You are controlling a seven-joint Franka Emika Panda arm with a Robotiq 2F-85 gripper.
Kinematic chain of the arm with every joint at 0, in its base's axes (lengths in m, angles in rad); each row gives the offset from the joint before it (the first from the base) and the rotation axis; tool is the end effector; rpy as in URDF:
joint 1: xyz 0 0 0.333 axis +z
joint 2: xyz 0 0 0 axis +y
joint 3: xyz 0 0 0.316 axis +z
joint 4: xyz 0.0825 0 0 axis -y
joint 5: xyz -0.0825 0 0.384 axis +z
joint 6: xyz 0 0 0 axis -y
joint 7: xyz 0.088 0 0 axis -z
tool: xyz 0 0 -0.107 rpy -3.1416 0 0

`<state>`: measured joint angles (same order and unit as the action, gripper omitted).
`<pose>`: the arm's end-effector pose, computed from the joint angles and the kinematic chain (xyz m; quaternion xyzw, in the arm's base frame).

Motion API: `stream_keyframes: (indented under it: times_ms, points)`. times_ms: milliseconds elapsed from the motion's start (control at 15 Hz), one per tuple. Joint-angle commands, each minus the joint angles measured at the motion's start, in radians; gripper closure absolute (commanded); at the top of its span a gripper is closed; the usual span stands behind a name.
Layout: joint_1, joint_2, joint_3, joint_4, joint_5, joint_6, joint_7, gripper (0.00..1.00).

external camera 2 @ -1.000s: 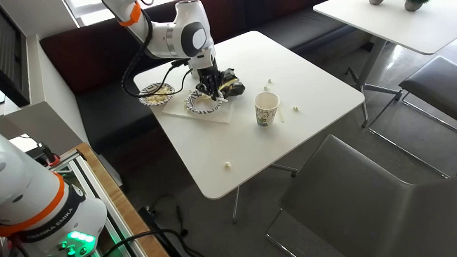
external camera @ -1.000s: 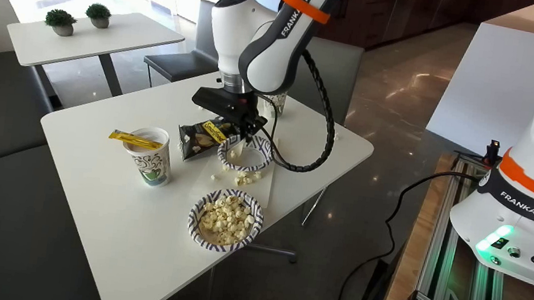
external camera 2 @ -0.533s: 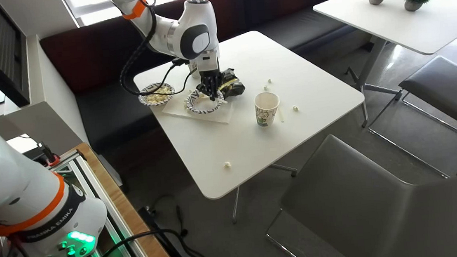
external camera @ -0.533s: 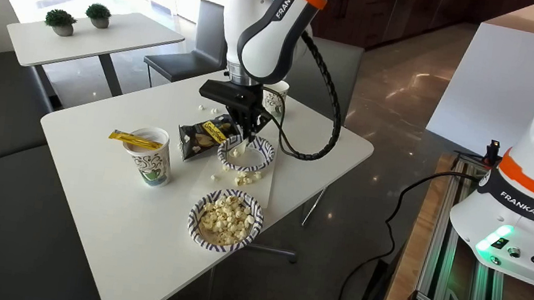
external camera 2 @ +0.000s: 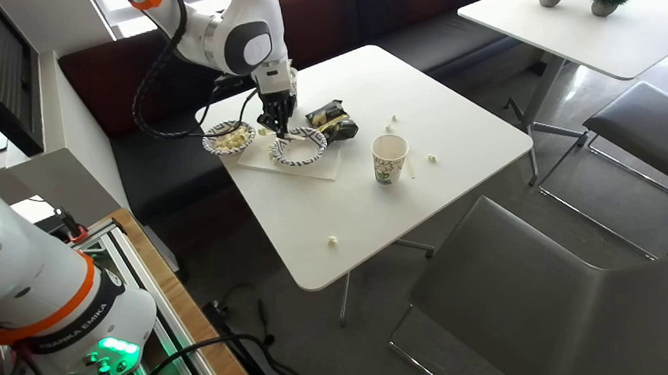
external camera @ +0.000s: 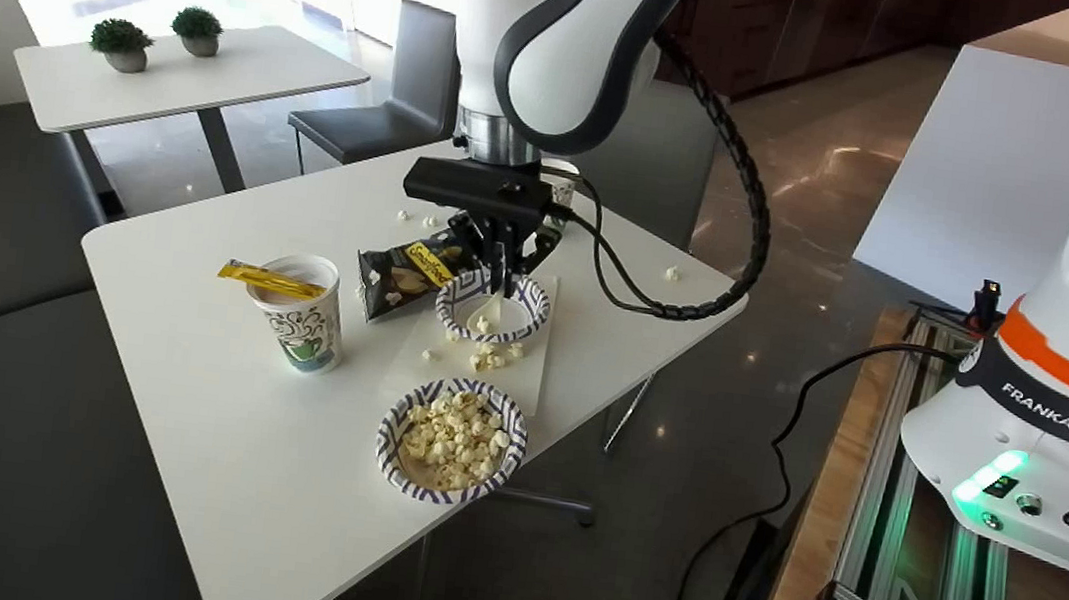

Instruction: Use the spoon on the table to move the content of the plate on the right into the plate on the left

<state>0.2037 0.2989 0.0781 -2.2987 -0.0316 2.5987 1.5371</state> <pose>0.5082 0.1486 0.2184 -0.8163 0.5777 0.0019 0.0029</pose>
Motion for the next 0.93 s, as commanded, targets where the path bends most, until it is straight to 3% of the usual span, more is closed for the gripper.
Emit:
stream_keyframes:
  times_ms: [0,333,867]
  points:
    - [0.026,-0.114,0.026,-0.100,0.030,-0.018,-0.036,0.97]
    - [0.076,-0.155,0.065,-0.165,-0.016,-0.015,0.002,0.97]
    - [0.173,-0.131,0.084,-0.132,-0.242,-0.045,0.146,0.97]
